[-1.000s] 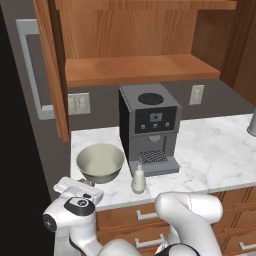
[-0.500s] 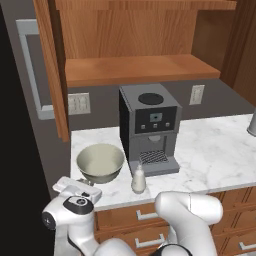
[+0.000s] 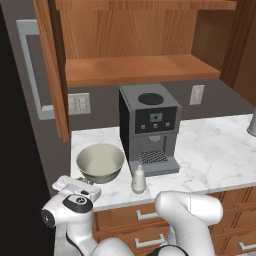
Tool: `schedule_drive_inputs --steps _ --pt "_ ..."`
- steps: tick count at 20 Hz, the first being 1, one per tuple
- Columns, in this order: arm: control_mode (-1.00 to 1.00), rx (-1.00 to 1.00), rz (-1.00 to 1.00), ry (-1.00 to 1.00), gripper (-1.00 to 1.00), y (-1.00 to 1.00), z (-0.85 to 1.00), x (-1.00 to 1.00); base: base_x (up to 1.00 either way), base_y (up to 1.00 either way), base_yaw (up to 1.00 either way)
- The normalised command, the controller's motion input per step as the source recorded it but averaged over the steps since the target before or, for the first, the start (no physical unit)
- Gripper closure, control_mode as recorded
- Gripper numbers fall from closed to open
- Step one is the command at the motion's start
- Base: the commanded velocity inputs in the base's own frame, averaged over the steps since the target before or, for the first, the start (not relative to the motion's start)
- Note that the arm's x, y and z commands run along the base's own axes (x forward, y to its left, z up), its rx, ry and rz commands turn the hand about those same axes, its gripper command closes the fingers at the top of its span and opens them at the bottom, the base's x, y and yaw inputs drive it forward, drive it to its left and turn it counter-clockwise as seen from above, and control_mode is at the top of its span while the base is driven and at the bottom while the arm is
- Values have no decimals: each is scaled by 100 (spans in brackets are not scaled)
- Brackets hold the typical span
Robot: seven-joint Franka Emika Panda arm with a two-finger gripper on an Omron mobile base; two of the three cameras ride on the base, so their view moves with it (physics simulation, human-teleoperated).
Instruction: Retrieve the bottle and the shaker from the cabinet and place them next to the mixing bowl on the counter. Then add garlic from the fridge to the mixing bowl.
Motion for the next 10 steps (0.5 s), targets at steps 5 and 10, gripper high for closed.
schedule_drive_inputs --steps 5,10 --pt "-100 0 0 -1 -100 0 -30 0 0 0 0" --pt "-100 0 0 -3 -100 0 -24 0 0 0 0"
